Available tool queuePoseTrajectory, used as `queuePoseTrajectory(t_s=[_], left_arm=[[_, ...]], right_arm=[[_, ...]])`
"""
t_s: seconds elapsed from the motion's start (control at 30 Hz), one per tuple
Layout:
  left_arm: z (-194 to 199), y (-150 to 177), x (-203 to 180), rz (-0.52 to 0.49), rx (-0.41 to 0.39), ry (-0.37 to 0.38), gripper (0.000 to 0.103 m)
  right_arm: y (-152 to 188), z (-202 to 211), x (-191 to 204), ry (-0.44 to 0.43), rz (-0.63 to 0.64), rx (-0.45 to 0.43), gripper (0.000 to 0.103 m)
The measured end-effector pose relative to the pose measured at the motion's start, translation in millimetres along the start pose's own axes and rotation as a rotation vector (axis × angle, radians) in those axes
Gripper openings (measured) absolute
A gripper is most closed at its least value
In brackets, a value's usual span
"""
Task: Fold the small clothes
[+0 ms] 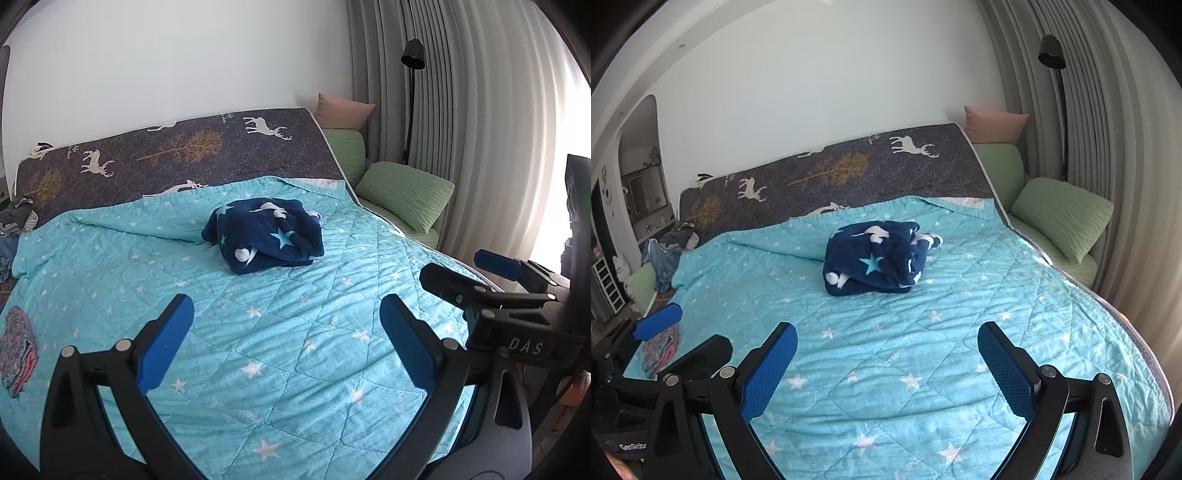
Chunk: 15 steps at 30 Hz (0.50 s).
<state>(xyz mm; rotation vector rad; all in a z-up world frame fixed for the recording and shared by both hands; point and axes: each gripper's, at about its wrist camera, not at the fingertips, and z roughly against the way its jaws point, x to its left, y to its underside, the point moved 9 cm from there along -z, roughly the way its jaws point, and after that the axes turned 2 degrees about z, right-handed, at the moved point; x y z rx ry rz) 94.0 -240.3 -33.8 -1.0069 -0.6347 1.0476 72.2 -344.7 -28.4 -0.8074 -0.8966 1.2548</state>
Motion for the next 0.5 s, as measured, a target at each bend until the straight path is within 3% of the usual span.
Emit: queuePoseTrajectory(t_s=[0.5], left_arm=[[4.3,0.3,2.9,0.016,0.009,-0.026,0.101]], right_arm=[[0.2,3.8,-5.7,0.016,-0.005,-0.014,0.100]])
